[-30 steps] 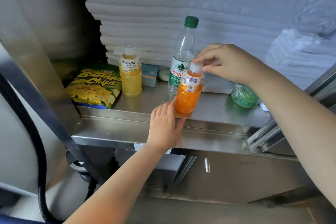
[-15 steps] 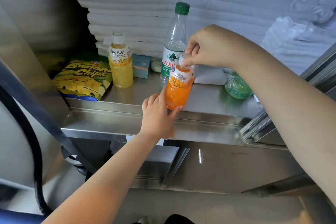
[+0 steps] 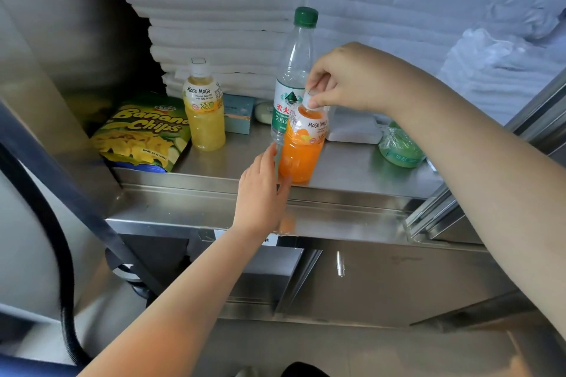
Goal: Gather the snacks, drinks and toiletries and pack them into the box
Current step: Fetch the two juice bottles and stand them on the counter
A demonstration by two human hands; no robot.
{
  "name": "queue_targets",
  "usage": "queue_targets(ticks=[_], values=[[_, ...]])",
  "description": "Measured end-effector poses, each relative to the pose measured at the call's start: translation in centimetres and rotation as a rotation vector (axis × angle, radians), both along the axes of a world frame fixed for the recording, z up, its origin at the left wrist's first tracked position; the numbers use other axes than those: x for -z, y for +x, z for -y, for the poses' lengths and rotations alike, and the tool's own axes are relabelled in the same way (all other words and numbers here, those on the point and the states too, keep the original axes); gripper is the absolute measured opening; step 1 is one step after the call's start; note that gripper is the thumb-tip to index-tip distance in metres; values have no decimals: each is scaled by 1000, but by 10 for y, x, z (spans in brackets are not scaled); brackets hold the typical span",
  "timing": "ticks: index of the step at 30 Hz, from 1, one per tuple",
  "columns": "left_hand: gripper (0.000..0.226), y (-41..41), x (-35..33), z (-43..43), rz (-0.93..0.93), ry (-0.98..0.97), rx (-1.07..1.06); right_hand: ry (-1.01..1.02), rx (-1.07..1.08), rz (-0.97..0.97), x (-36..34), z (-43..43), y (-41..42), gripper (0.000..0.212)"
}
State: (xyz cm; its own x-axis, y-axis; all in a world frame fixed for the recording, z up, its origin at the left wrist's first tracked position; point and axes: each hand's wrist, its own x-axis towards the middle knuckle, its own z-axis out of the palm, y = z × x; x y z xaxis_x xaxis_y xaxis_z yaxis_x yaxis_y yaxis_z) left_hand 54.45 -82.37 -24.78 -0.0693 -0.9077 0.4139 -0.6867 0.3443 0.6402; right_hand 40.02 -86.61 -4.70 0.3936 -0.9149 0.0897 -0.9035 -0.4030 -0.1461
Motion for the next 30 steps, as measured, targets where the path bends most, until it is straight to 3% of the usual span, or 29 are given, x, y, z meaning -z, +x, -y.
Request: queue_targets(ticks=[22,26,30], values=[[62,39,-10,7,114,23,-139,-33,-59,-60,2,18,54,29],[68,47,-10,-1,83,-98,-169,-69,-88,-47,5,31,72,28],[70,49,7,-10,283,-144,-37,-106,-88,-31,7,41,81,28]])
